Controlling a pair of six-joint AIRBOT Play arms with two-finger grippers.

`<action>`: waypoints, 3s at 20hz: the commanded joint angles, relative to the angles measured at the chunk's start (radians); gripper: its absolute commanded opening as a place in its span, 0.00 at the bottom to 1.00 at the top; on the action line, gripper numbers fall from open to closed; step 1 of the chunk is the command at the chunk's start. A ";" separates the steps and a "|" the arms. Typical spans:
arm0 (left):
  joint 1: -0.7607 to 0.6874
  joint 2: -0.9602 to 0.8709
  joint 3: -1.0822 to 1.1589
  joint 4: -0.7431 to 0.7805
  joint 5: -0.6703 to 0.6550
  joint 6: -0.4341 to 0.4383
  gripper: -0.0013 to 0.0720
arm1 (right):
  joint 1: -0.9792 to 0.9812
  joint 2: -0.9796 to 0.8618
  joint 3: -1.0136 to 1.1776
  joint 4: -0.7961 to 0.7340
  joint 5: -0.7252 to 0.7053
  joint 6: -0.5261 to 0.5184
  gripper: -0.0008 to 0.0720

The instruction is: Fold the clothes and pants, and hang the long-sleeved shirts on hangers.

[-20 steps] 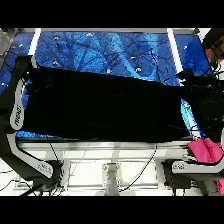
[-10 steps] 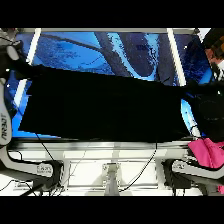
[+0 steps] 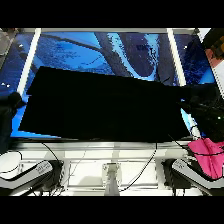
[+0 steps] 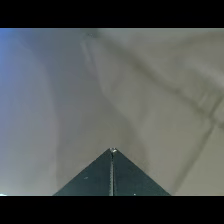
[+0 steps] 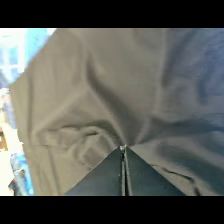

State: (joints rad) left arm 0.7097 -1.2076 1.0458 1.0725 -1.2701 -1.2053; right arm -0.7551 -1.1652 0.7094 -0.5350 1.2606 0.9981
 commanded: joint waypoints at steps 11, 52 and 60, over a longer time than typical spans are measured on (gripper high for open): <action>0.522 0.063 -0.438 -0.253 0.078 0.277 0.77 | 0.096 0.008 -0.021 0.056 -0.069 0.048 0.97; 0.221 -0.060 -0.441 -0.621 0.192 0.428 0.02 | -0.383 0.299 -0.199 -0.575 0.079 0.441 0.64; 0.182 -0.060 -0.441 -0.715 0.193 0.452 0.02 | -0.388 0.206 -0.240 -0.611 0.078 0.478 0.71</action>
State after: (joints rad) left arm 0.9066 -1.2690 0.6041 0.3801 -1.0771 -0.7719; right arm -1.1339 -0.9123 0.4782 -1.1675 1.3575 1.4792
